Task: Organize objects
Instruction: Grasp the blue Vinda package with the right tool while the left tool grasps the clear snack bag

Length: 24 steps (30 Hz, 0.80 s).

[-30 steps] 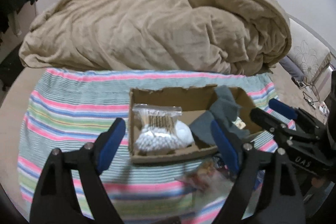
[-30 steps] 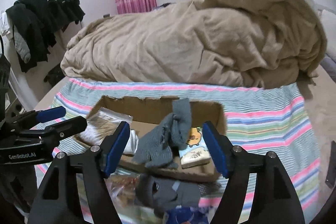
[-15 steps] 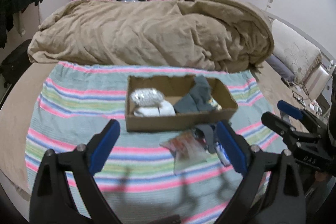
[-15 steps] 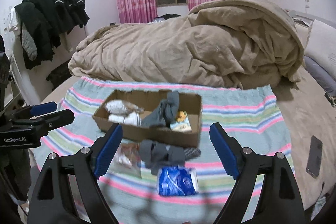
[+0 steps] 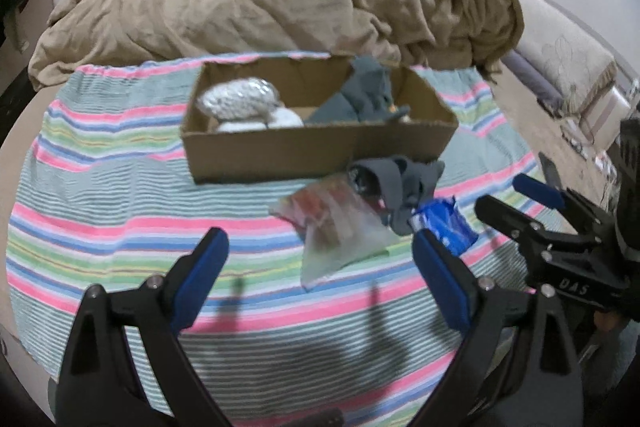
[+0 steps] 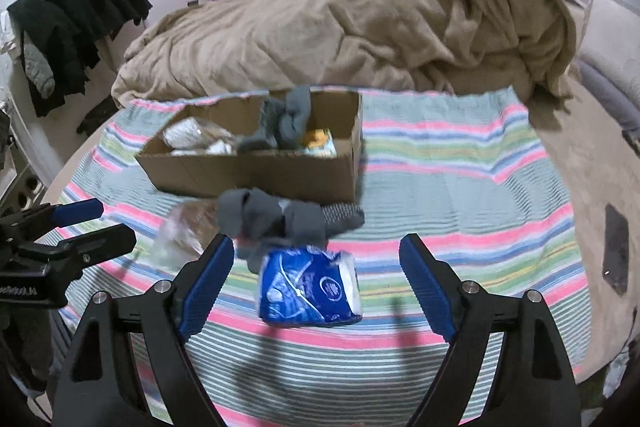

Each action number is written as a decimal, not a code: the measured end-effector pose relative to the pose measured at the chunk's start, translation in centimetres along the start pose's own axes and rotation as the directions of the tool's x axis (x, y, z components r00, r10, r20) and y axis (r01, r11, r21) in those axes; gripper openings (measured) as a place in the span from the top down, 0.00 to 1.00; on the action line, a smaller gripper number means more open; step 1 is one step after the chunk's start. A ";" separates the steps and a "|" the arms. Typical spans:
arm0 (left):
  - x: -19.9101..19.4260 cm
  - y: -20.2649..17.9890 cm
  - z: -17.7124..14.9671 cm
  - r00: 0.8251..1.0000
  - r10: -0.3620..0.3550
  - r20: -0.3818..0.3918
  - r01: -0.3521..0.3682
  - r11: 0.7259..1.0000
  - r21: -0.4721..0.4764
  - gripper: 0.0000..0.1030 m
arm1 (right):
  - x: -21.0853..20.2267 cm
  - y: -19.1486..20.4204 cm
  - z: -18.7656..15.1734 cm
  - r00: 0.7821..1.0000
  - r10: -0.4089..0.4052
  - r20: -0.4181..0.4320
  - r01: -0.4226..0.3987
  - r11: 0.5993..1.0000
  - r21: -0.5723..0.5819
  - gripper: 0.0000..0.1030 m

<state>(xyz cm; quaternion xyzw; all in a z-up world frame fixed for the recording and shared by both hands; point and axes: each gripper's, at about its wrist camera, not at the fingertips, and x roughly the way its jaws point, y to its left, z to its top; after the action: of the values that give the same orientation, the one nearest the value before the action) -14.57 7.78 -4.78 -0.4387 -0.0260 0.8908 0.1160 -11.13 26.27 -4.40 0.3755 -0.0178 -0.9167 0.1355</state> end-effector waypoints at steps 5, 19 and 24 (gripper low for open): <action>2.2 -0.5 -0.1 0.999 0.000 -0.032 0.000 1.000 0.011 0.09 | 2.9 -0.5 -1.1 0.997 0.029 -0.071 -0.029 1.000 0.004 0.13; 7.5 0.3 0.1 0.994 -0.057 -0.092 0.057 0.998 0.001 0.18 | 6.1 0.4 -2.9 0.984 0.100 -0.150 -0.106 0.994 -0.031 0.32; 6.4 -0.8 -0.1 0.994 -0.076 -0.081 0.080 0.996 0.044 0.49 | 5.1 0.1 -2.6 0.988 0.086 -0.130 -0.090 0.996 -0.027 0.47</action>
<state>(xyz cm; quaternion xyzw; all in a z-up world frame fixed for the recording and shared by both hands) -18.09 9.99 -9.72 -0.4693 -0.0174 0.8678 0.1622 -12.75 25.00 -9.78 0.4305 -0.0104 -0.8838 0.1827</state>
